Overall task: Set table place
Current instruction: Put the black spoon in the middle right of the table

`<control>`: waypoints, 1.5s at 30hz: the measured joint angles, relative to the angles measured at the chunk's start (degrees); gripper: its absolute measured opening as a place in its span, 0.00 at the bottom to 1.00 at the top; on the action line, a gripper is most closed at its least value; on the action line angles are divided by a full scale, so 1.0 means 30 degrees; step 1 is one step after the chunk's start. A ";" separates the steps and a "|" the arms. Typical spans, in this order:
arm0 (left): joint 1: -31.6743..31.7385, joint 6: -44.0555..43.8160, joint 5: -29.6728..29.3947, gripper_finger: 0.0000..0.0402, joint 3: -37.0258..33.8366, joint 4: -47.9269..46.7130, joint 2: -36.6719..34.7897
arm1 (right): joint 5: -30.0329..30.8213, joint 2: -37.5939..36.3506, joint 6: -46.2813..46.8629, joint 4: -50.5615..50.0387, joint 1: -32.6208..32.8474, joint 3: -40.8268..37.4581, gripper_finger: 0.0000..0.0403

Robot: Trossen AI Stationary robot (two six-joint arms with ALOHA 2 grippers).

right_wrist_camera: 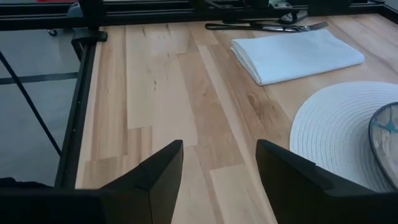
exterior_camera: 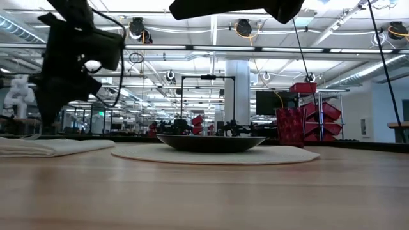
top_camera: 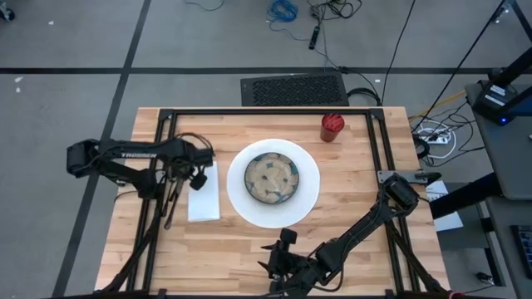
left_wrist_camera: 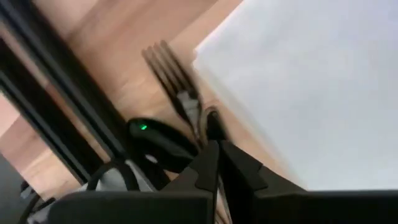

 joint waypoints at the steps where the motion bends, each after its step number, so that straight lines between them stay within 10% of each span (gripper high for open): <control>1: 0.0386 0.0655 0.0095 0.02 0.0429 -0.0042 0.0200 | 0.0000 0.0000 0.0002 0.0022 0.0000 0.0000 0.48; 10: 0.4848 0.8938 0.0038 0.22 0.3663 -0.3538 0.3877 | -0.0597 -0.0045 -0.0027 -0.0838 0.0451 0.0000 0.48; 28: 0.8649 1.9939 0.0490 0.28 0.4285 -0.6252 0.6898 | -0.2130 -0.5177 0.3460 -1.8662 0.0496 -0.1274 0.48; 45: 0.9124 2.8358 0.0249 0.28 0.4271 -0.3420 0.6898 | -0.3606 -1.1628 0.1199 -0.8719 -0.1229 -1.0227 0.48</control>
